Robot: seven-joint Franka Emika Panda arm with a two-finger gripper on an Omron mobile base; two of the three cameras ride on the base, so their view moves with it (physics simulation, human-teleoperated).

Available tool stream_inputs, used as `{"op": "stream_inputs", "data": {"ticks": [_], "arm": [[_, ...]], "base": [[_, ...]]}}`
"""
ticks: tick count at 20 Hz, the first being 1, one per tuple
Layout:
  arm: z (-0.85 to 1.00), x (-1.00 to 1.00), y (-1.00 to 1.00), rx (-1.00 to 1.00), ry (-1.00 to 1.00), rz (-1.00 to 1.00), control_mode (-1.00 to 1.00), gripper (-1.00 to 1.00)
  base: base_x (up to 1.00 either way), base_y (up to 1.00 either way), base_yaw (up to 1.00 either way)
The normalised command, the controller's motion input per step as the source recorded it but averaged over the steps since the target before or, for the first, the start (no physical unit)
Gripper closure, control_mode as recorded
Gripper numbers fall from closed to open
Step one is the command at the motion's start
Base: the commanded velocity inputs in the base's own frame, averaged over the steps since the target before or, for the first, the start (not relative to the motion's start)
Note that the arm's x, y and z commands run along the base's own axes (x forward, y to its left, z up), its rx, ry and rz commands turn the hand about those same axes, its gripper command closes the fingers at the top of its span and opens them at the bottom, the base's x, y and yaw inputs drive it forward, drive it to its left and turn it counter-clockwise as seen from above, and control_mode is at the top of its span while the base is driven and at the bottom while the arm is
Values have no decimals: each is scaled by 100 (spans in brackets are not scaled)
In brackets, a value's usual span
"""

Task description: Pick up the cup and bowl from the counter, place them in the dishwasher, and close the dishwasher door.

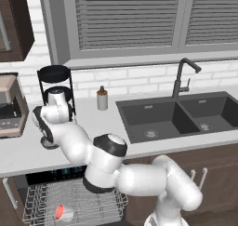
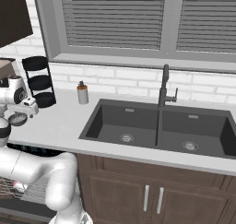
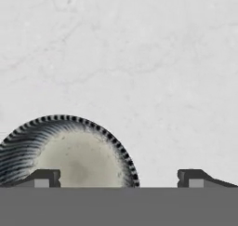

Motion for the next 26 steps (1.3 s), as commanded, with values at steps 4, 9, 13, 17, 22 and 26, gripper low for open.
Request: {"op": "stream_inputs", "data": {"ticks": [4, 9, 13, 17, 22, 26], "arm": [[-42, 24, 2, -7, 1, 0, -100, -100], [-57, 1, 2, -7, 7, 0, -100, -100], [-29, -1, 29, -2, 0, 0, -100, -100], [0, 0, 25, 0, 0, 0, -100, -100], [3, -44, 6, 0, -1, -1, -100, 100], [5, -77, 0, -1, -7, -6, -100, 100]], "base": [[0, 0, 0], [0, 0, 0], [0, 0, 0], [0, 0, 0], [0, 0, 0], [0, 0, 0]]}}
